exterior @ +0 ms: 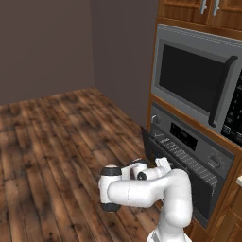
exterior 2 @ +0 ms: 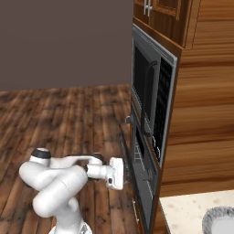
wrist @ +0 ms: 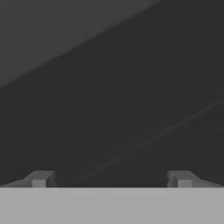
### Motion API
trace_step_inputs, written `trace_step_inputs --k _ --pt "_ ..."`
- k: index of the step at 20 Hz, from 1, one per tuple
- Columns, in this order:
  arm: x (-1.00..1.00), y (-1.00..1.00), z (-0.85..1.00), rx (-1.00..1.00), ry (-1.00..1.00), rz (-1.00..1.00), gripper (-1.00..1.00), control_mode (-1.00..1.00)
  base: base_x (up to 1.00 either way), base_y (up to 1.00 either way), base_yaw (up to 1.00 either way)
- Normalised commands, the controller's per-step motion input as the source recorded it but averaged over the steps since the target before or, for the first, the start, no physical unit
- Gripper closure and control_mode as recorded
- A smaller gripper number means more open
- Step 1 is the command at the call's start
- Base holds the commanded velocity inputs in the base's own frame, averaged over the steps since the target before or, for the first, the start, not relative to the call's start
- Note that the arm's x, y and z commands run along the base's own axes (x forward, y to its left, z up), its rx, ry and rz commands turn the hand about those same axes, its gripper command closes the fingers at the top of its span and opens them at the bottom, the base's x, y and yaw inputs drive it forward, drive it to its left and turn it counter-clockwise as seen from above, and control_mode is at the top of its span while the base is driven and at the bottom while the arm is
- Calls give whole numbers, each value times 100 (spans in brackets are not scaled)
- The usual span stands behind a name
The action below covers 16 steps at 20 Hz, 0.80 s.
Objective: Place the fish on the rack of the oven, and slide the rack back inside. Close the oven door.
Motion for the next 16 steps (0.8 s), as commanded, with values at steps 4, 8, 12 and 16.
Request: trace_step_inputs --k 4,8,12,16 --pt "32 -100 0 0 0 -5 -100 -100 0 0 0" --pt "39 -100 0 0 0 -3 -100 -100 0 0 0" --pt "51 -100 -3 0 0 -1 -100 -100 0 0 0" --pt "20 -100 -19 0 0 0 -100 -100 0 0 0"
